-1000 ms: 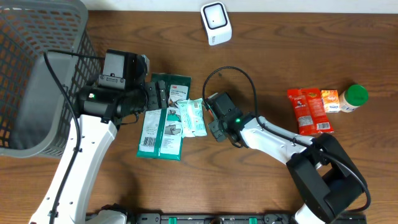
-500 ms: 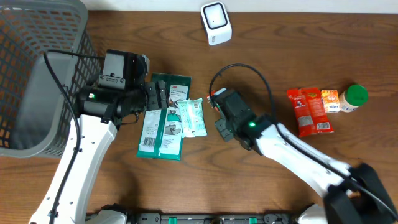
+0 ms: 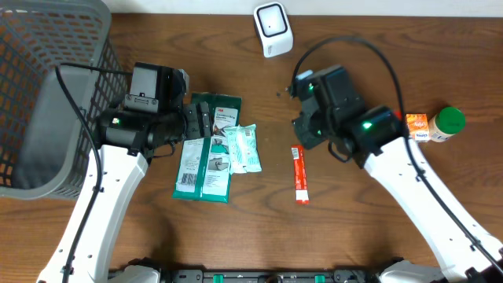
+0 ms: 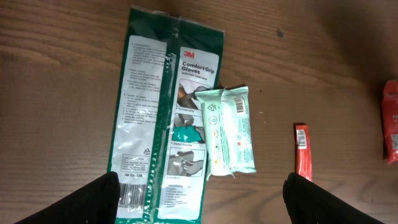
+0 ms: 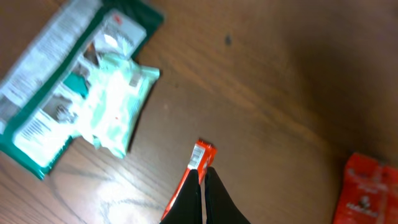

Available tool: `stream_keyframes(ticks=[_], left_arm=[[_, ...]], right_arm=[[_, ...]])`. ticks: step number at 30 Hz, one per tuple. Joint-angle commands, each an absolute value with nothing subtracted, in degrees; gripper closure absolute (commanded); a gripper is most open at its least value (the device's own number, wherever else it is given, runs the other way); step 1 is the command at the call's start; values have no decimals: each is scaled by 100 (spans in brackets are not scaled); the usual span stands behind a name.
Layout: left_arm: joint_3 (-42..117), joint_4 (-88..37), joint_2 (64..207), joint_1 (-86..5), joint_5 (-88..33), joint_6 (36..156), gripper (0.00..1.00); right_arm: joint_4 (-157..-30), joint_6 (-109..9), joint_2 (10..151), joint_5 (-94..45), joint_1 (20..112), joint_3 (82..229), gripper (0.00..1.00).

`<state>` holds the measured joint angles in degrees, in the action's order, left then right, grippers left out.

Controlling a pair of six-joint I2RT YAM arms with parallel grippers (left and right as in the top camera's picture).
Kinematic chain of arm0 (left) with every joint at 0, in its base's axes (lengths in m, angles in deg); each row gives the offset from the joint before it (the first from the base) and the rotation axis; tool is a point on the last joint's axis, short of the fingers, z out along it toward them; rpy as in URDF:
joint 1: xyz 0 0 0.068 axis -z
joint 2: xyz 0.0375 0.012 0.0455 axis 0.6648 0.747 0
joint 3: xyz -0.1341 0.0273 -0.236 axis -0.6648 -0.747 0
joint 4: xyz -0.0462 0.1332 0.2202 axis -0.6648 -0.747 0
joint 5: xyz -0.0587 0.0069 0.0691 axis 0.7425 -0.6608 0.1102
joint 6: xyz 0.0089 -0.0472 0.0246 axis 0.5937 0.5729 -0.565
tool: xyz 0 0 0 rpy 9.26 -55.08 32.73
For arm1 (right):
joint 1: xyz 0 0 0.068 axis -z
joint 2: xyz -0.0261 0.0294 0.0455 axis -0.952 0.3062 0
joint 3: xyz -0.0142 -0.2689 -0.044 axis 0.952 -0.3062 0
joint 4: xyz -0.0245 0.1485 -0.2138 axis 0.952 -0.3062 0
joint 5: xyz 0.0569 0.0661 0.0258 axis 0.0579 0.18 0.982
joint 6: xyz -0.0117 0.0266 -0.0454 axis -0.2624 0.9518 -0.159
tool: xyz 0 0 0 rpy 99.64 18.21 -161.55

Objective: Scan the item barcode

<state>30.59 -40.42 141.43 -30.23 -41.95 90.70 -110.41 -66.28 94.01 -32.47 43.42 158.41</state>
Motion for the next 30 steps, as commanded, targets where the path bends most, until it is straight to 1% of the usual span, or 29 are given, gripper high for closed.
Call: stream_keyframes(ticks=[1, 2, 3, 4, 5, 8, 9, 10, 11, 14, 16, 18, 20, 22, 30], left_arm=[[3057, -4057, 14172, -3040, -4188, 9018, 16], [3057, -4057, 14172, -3040, -4188, 9018, 16], [3057, -4057, 14172, -3040, -4188, 9018, 15], [3057, -4057, 14172, -3040, -4188, 9018, 16], [3057, -4057, 14172, -3040, -4188, 9018, 16], [3057, -4057, 14172, -3040, -4188, 9018, 16], [3057, -4057, 14172, -3040, -4188, 9018, 15], [3057, -4057, 14172, -3040, -4188, 9018, 16], [3057, -4057, 14172, -3040, -4188, 9018, 15], [3057, -4057, 14172, -3040, -4188, 9018, 16], [3057, -4057, 14172, -3040, -4188, 9018, 16], [3057, -4057, 14172, -3040, -4188, 9018, 16], [3057, -4057, 14172, -3040, -4188, 9018, 16], [3057, -4057, 14172, -3040, -4188, 9018, 16], [3057, -4057, 14172, -3040, -4188, 9018, 15]], right_arm=[[-11305, -6368, 9401, -3118, 4438, 15985, 99], [-11388, -6182, 9434, -3116, 4440, 15974, 99], [-11497, -5946, 9486, -3118, 4438, 15944, 93], [-11585, -5745, 9523, -3116, 4438, 15907, 69], [-11683, -5415, 9589, -3114, 4436, 15843, 54], [-11832, -4648, 9744, -3112, 4433, 15609, 46], [-11823, -4375, 9792, -3112, 4433, 15485, 46], [-11806, -4152, 9816, -3110, 4433, 15369, 48], [-11797, -3918, 9840, -3105, 4433, 15216, 49], [-11591, -3455, 9847, -3073, 4425, 14645, 48], [-11399, -3155, 9847, -3075, 4405, 14254, 51], [-11030, -2805, 9847, -3070, 4364, 13810, 60], [-10595, -2768, 9849, -3066, 4261, 13448, 64], [-10420, -2768, 9858, -3073, 4162, 13288, 65], [-10225, -2797, 10325, -3094, 3929, 13229, 69]])
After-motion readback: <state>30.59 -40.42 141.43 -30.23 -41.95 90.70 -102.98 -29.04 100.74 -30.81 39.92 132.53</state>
